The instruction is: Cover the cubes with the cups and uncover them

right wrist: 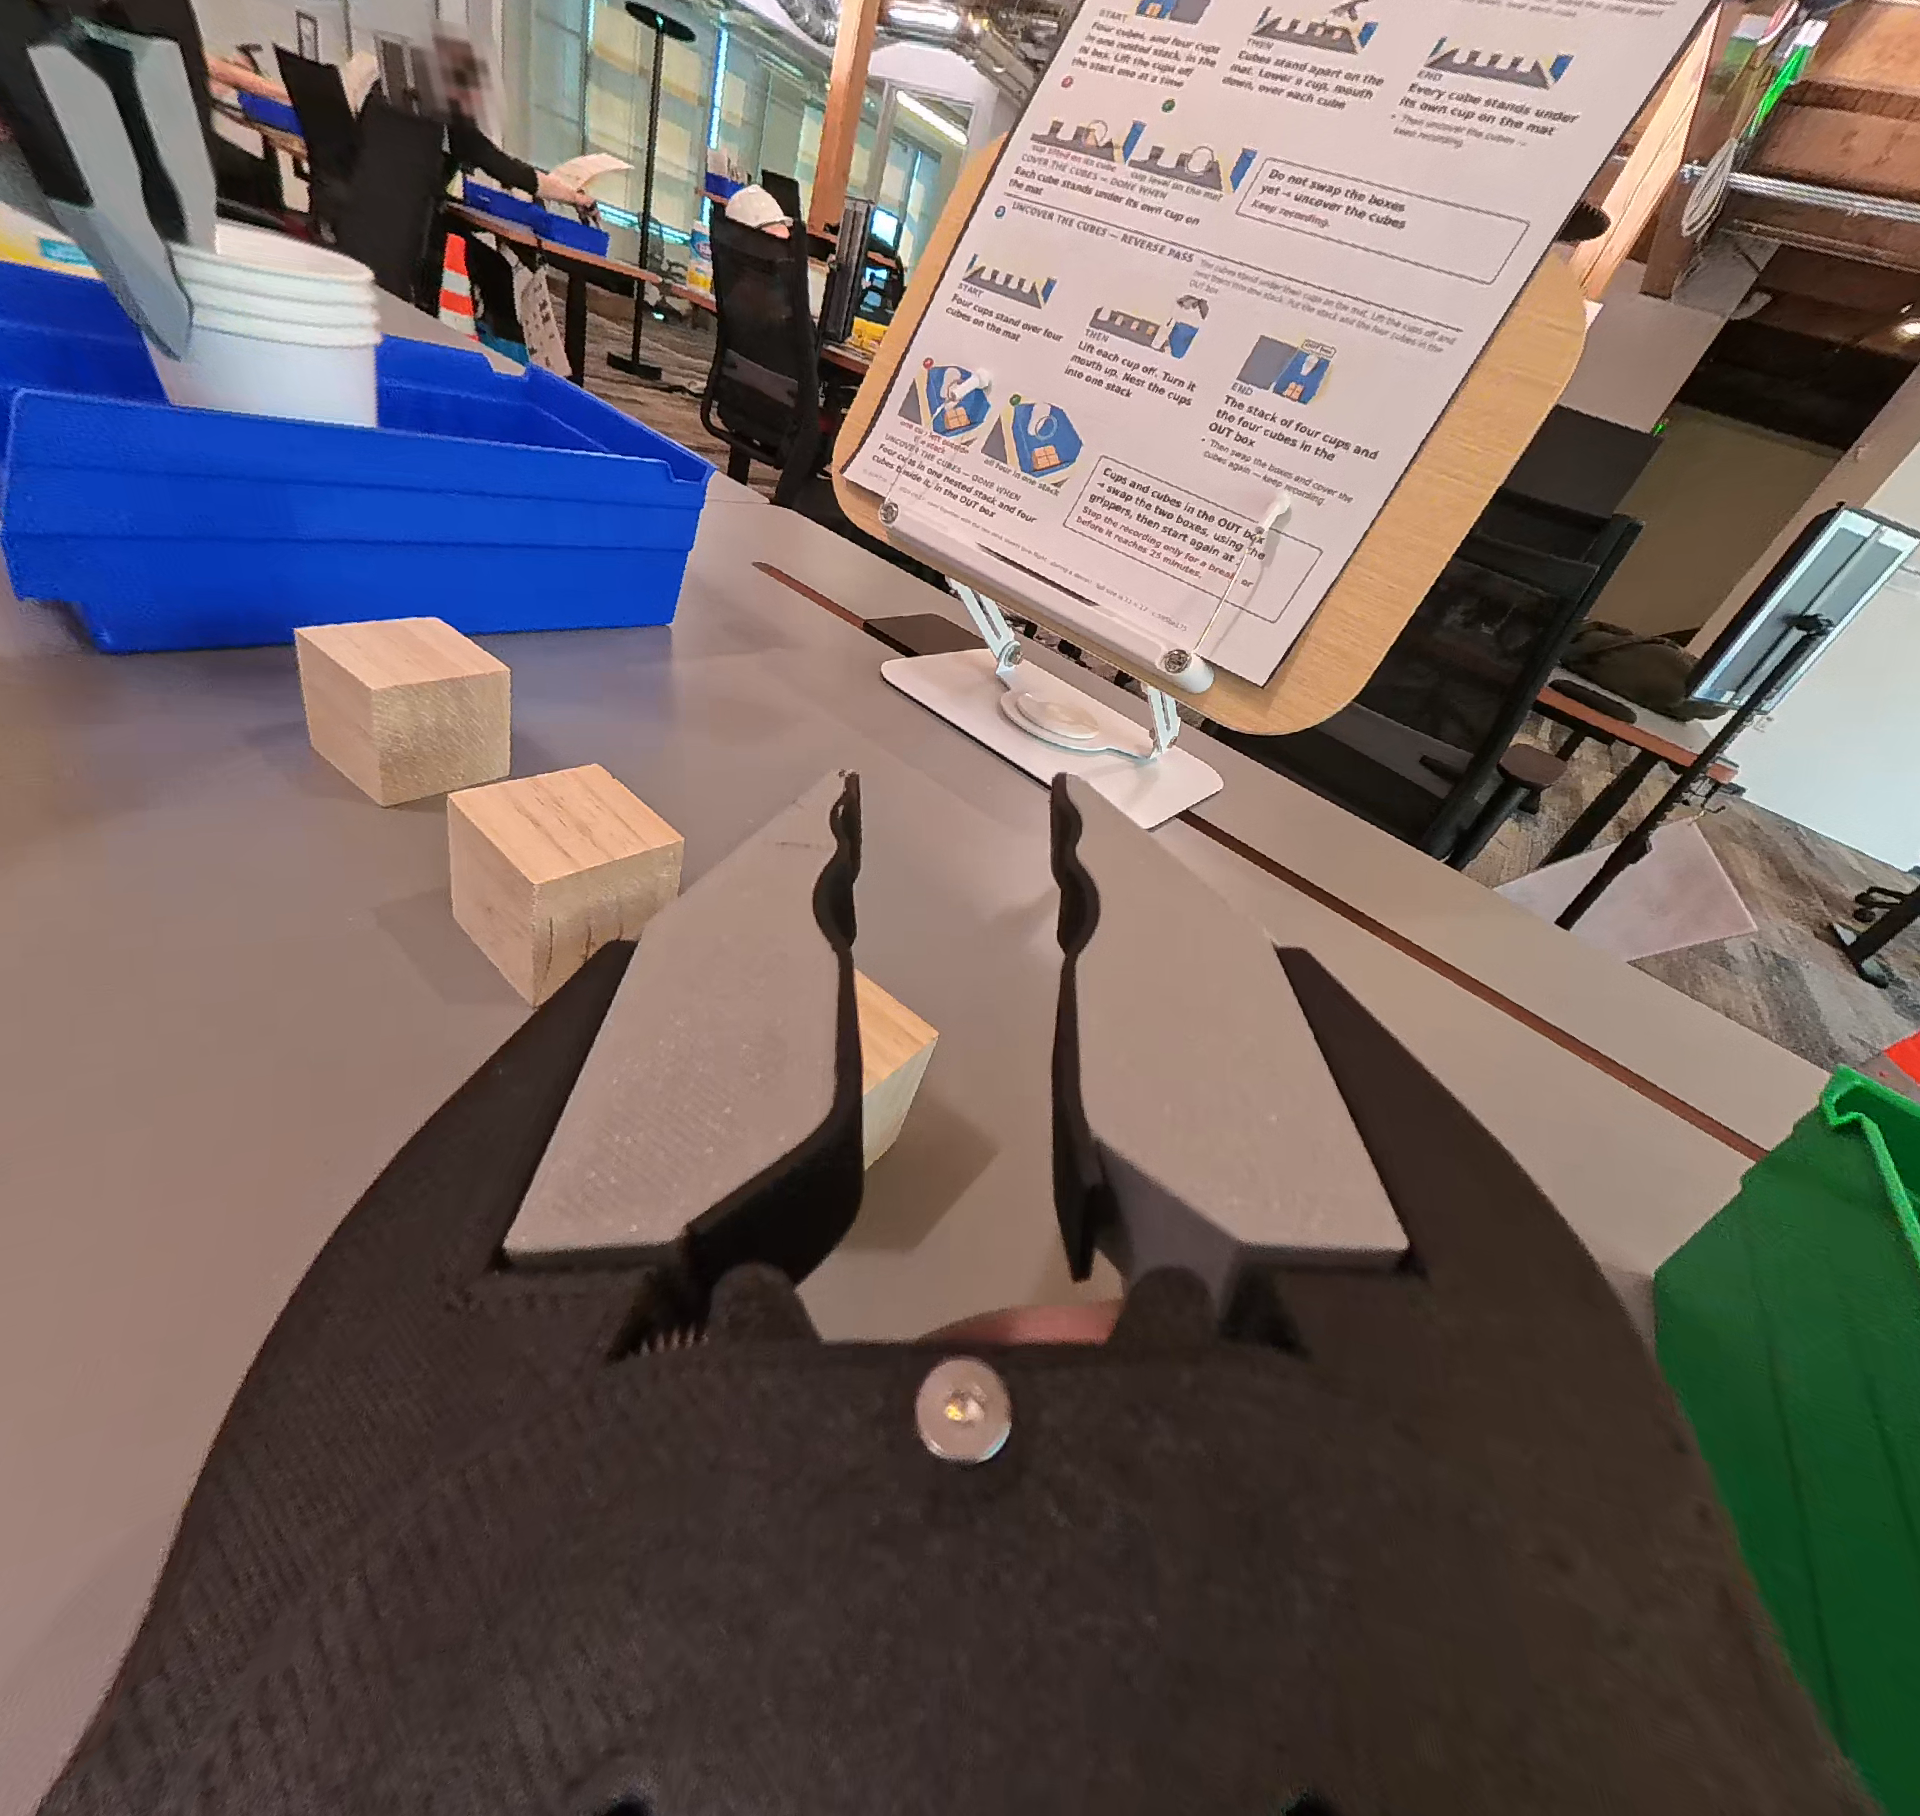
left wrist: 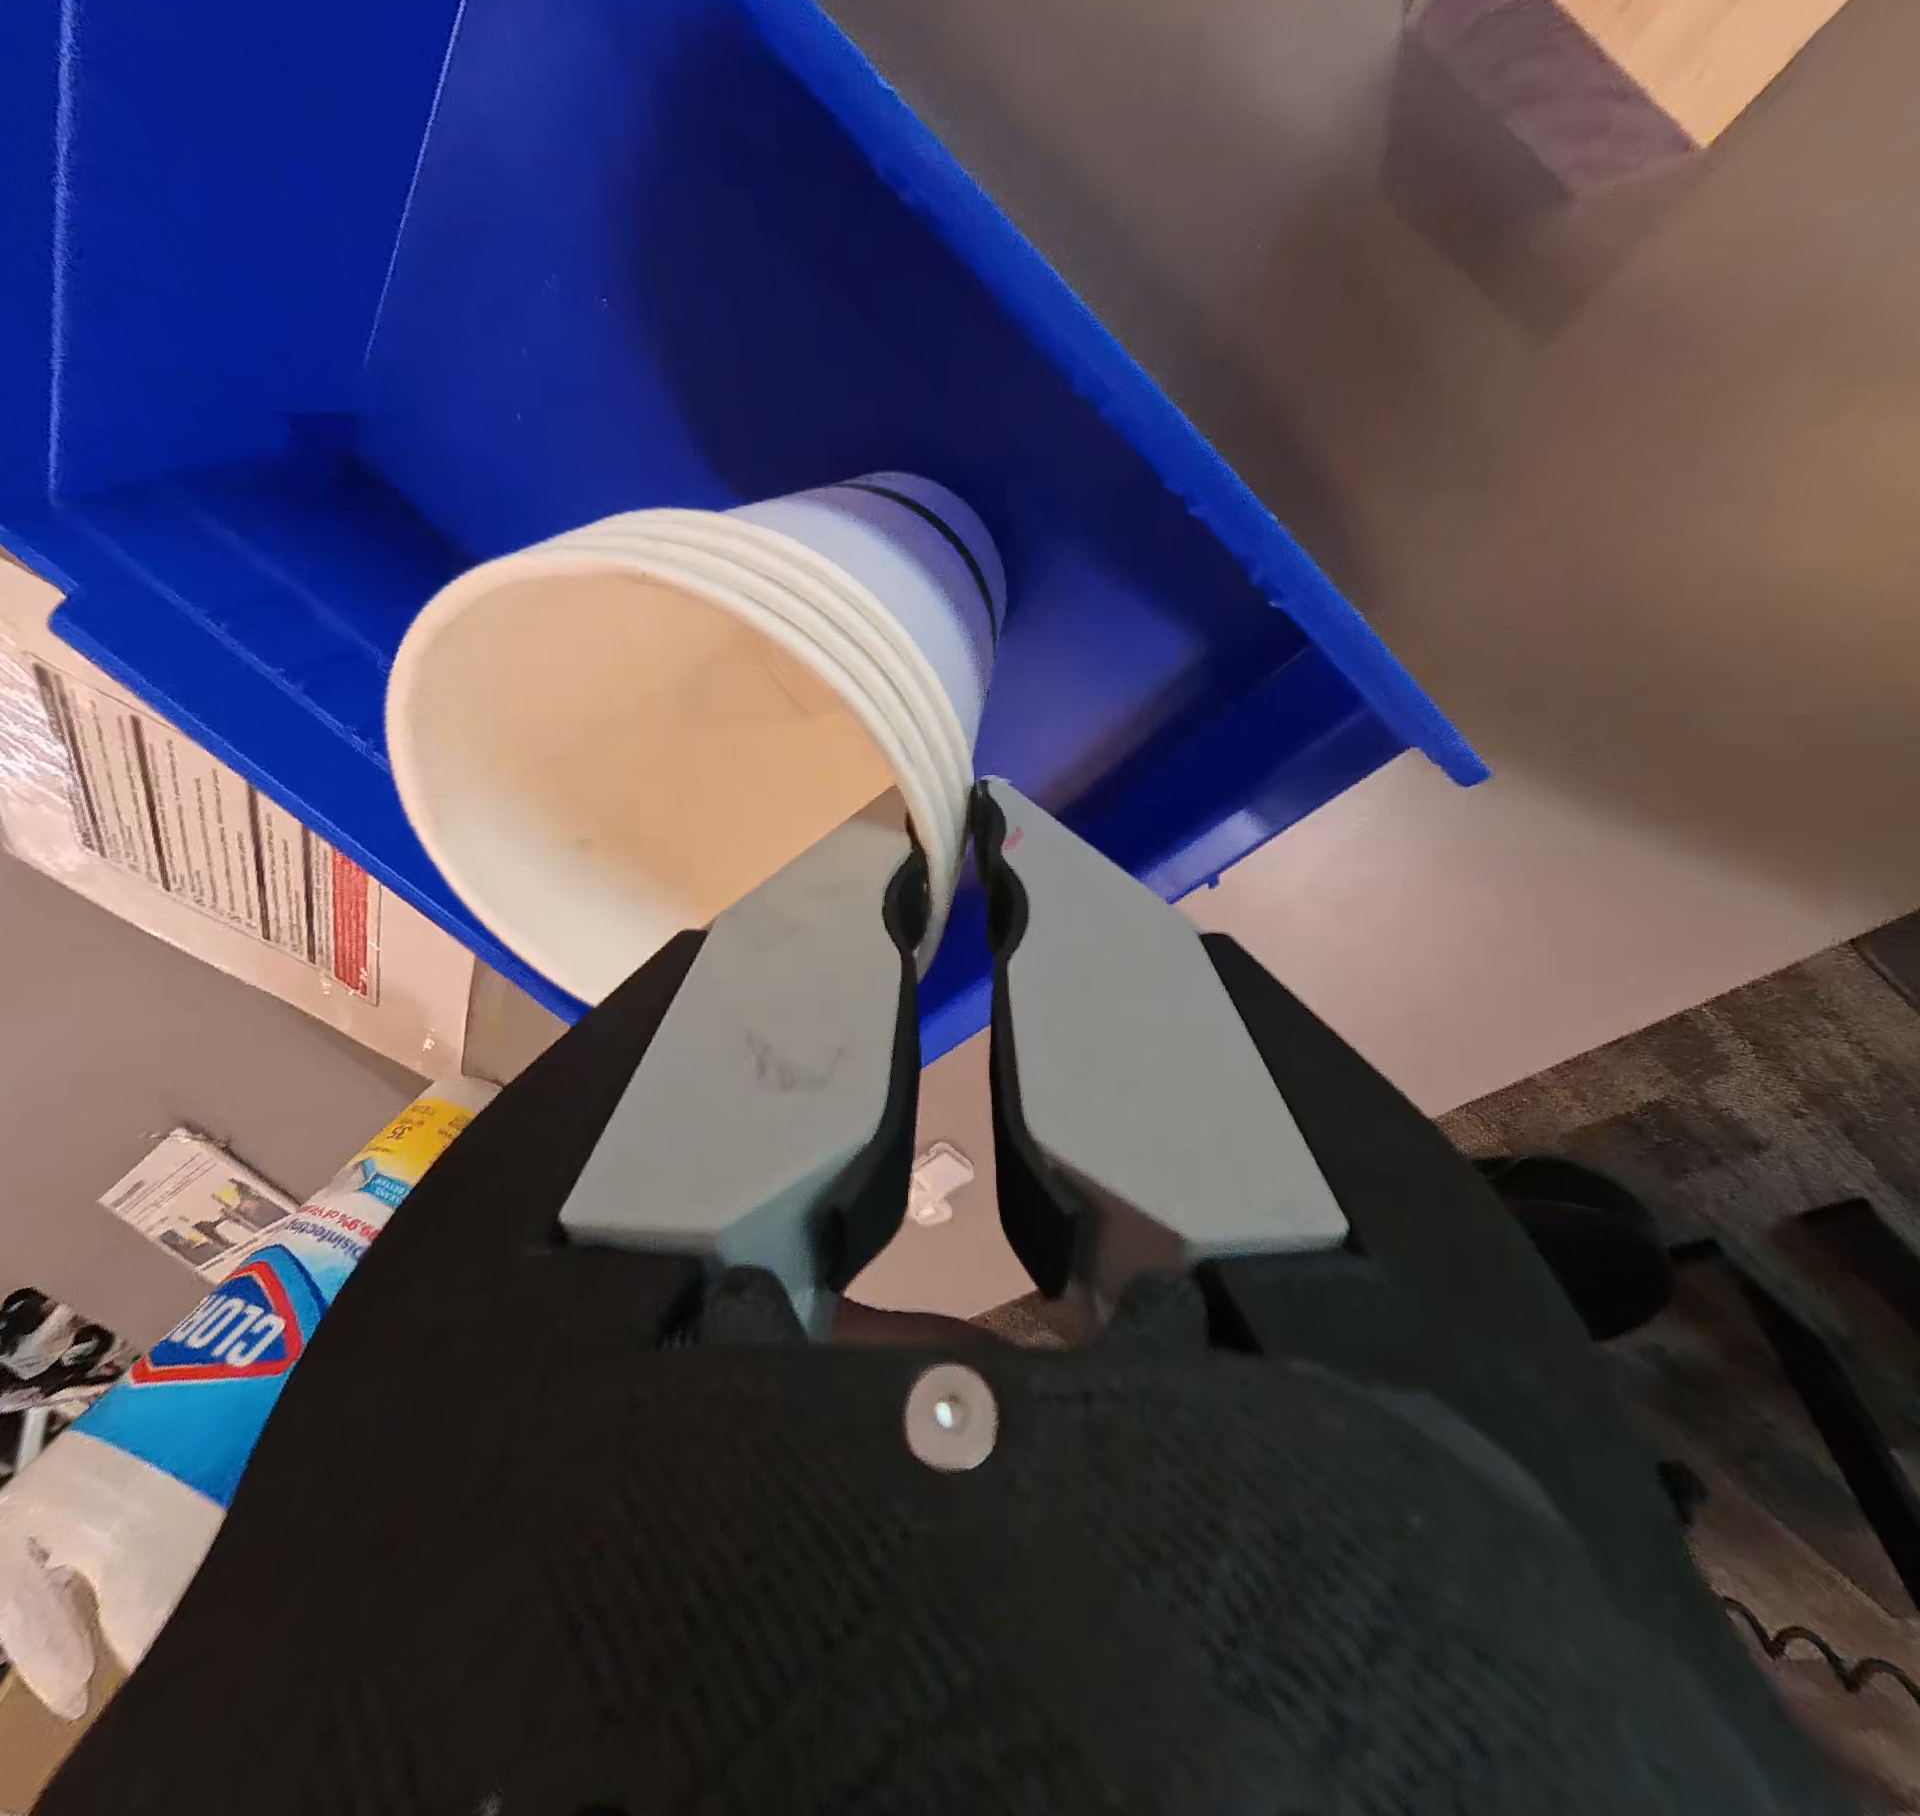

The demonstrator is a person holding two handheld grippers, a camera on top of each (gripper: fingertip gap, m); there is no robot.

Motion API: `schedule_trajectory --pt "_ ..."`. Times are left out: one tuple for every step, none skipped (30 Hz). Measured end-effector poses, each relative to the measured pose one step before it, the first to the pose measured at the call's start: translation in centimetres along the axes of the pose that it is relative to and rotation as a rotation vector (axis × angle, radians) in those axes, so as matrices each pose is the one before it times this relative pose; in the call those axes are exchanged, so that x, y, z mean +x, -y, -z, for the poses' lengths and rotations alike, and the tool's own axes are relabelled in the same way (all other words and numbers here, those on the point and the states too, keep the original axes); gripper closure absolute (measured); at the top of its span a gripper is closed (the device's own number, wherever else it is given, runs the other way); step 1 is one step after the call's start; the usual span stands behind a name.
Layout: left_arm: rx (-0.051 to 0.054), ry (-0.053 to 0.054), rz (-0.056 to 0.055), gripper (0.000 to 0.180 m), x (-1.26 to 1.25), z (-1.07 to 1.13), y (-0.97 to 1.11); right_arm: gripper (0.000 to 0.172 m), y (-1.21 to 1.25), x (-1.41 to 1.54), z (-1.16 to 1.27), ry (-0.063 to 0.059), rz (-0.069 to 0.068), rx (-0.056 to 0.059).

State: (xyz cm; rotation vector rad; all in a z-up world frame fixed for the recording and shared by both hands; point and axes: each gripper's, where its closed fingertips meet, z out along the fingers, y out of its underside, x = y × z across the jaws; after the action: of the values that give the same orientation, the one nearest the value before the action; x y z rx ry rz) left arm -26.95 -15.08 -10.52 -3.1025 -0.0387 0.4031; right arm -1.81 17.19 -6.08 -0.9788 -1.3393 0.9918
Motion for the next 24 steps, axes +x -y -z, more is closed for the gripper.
schedule_trajectory --pt "-0.0032 0.0118 -0.0059 0.176 0.070 -0.080 -0.042 0.139 -0.073 0.004 -0.024 -0.0002 0.0005 -0.0023" --pt "0.0014 0.0184 -0.0014 0.173 -0.086 -0.061 0.046 0.138 -0.088 0.018 -0.038 -0.0006 0.0002 -0.0031" --pt "0.0086 0.0153 0.0014 0.171 -0.108 -0.030 0.149 0.138 -0.079 0.034 -0.029 -0.0009 0.0002 -0.0030" --pt "0.0139 -0.0028 0.0019 0.170 0.156 0.041 0.195 0.138 -0.058 0.055 -0.016 -0.0015 0.0002 -0.0019" --pt "0.0129 -0.0057 -0.0012 0.170 0.195 0.055 0.162 0.138 -0.034 0.058 -0.004 -0.0018 -0.0003 -0.0009" --pt "0.0063 0.0023 -0.0037 0.169 0.060 0.046 0.050 0.138 -0.013 0.046 0.001 -0.0012 -0.0013 -0.0001" --pt "0.0006 0.0089 -0.0045 0.169 -0.044 0.075 -0.040 0.138 0.000 0.042 -0.003 -0.0004 -0.0021 0.0004" --pt "-0.0004 0.0060 -0.0058 0.168 -0.009 0.138 -0.081 0.138 0.002 0.024 0.008 0.0002 -0.0021 0.0003" --pt "0.0030 0.0030 -0.0053 0.168 0.020 0.196 -0.059 0.138 -0.014 0.013 -0.017 0.0005 -0.0012 -0.0004" --pt "0.0047 0.0032 -0.0039 0.168 -0.004 0.279 -0.028 0.138 -0.042 -0.016 -0.018 0.0007 -0.0001 -0.0017" --pt "0.0074 0.0043 -0.0031 0.168 -0.027 0.331 0.006 0.138 -0.057 -0.030 -0.024 0.0013 0.0008 -0.0022" --pt "0.0106 0.0054 -0.0027 0.168 -0.057 0.358 0.046 0.138 -0.024 -0.051 -0.022 0.0014 0.0018 -0.0012" --pt "0.0100 -0.0006 -0.0012 0.167 0.045 0.333 0.060 0.138 -0.004 -0.065 -0.019 0.0014 0.0025 -0.0002" --pt "0.0093 0.0051 -0.0021 0.168 -0.028 0.270 0.048 0.138 0.003 -0.084 -0.006 0.0023 0.0026 -0.0006" --pt "0.0058 0.0054 -0.0034 0.168 -0.025 0.181 0.032 0.138 0.007 -0.094 -0.018 0.0031 0.0027 -0.0003" --pt "0.0016 0.0015 -0.0024 0.169 0.056 0.090 -0.026 0.138 0.024 -0.085 -0.006 0.0021 0.0033 0.0007" --pt "-0.0014 -0.0017 -0.0026 0.170 0.085 0.032 -0.067 0.138 -0.009 -0.058 -0.010 0.0005 0.0035 -0.0001" --pt "-0.0026 0.0008 -0.0020 0.170 0.039 -0.008 -0.078 0.138 -0.028 -0.022 -0.010 -0.0002 0.0027 -0.0016" --pt "-0.0021 0.0012 -0.0010 0.170 0.002 0.007 -0.070 0.138 -0.050 -0.006 -0.018 -0.0002 0.0012 -0.0018" --pt "-0.0001 -0.0015 -0.0003 0.170 0.028 0.040 -0.048 0.138 -0.035 0.031 -0.012 -0.0006 -0.0005 -0.0011" --pt "0.0024 -0.0004 0.0008 0.170 -0.012 0.053 -0.001 0.138 -0.023 0.036 -0.006 -0.0003 -0.0023 -0.0005" --pt "0.0040 0.0007 0.0028 0.170 -0.043 0.062 0.033 0.138 -0.016 0.034 -0.007 0.0007 -0.0038 -0.0003" --pt "0.0028 -0.0020 0.0027 0.170 0.014 0.046 0.015 0.138 -0.024 0.013 -0.008 0.0016 -0.0045 -0.0002" --pt "0.0024 -0.0006 -0.0011 0.171 0.019 0.057 0.001 0.138 -0.022 0.012 -0.012 0.0015 -0.0039 -0.0010"
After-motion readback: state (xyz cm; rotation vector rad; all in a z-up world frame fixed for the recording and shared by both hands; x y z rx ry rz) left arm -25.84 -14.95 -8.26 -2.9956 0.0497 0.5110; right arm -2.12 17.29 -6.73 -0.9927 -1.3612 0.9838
